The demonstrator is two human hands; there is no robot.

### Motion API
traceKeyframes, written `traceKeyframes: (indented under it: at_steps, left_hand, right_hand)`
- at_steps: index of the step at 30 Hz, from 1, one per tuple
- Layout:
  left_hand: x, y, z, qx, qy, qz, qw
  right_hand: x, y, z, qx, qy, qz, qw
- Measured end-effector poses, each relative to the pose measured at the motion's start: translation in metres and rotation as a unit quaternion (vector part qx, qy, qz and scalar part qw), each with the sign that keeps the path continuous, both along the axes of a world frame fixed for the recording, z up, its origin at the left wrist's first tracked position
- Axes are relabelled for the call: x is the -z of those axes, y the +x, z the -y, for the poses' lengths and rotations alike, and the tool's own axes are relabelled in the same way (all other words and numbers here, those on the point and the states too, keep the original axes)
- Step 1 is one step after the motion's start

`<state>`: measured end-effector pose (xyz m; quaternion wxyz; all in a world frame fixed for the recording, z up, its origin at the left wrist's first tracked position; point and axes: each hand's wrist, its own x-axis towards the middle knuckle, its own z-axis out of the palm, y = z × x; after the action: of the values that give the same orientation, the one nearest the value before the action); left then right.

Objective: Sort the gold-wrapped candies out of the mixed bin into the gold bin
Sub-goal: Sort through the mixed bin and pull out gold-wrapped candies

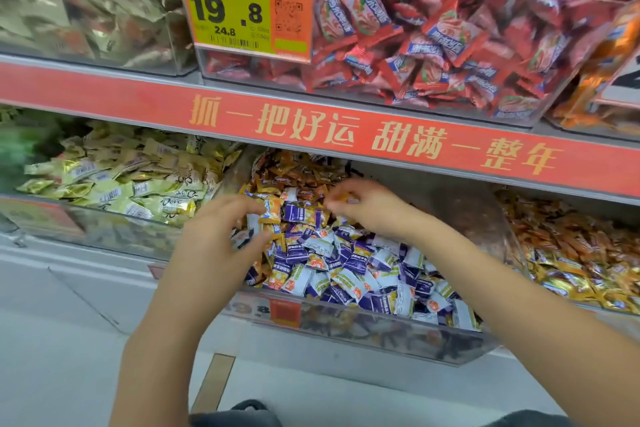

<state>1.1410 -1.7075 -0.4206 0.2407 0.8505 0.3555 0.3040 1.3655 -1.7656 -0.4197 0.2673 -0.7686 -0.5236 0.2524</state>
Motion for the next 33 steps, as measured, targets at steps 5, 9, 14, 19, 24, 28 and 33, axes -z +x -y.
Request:
traceKeyframes:
  at_steps: [5,9,14,19,24,28,33]
  left_hand:
    - [0.002,0.004,0.002,0.03,-0.037,-0.114,0.992]
    - [-0.004,-0.008,0.007,0.024,-0.063,-0.122,0.99]
    - [-0.012,-0.025,0.014,0.002,-0.076,-0.088,0.993]
    - [-0.015,-0.028,0.013,-0.024,0.034,-0.025,0.999]
    - [-0.005,-0.02,0.015,0.001,-0.051,-0.143,0.988]
    - [-0.004,-0.011,0.016,-0.012,-0.028,-0.207,0.978]
    - [-0.008,-0.005,0.012,-0.039,0.02,-0.258,0.965]
  right_hand:
    - [-0.016,-0.008,0.021,0.061,0.054,-0.155,0.985]
    - [-0.028,-0.037,0.02,-0.045,0.085,-0.11,0.989]
    - [-0.027,-0.064,-0.018,-0.153,0.021,0.132,0.979]
    - [-0.011,-0.062,-0.038,-0.186,-0.072,0.212,0.957]
    - [-0.01,-0.06,-0.031,-0.19,-0.04,0.29,0.937]
    - [-0.009,-0.048,-0.023,-0.152,0.03,0.228,0.961]
    - [-0.013,-0.034,-0.015,-0.084,0.016,0.154,0.984]
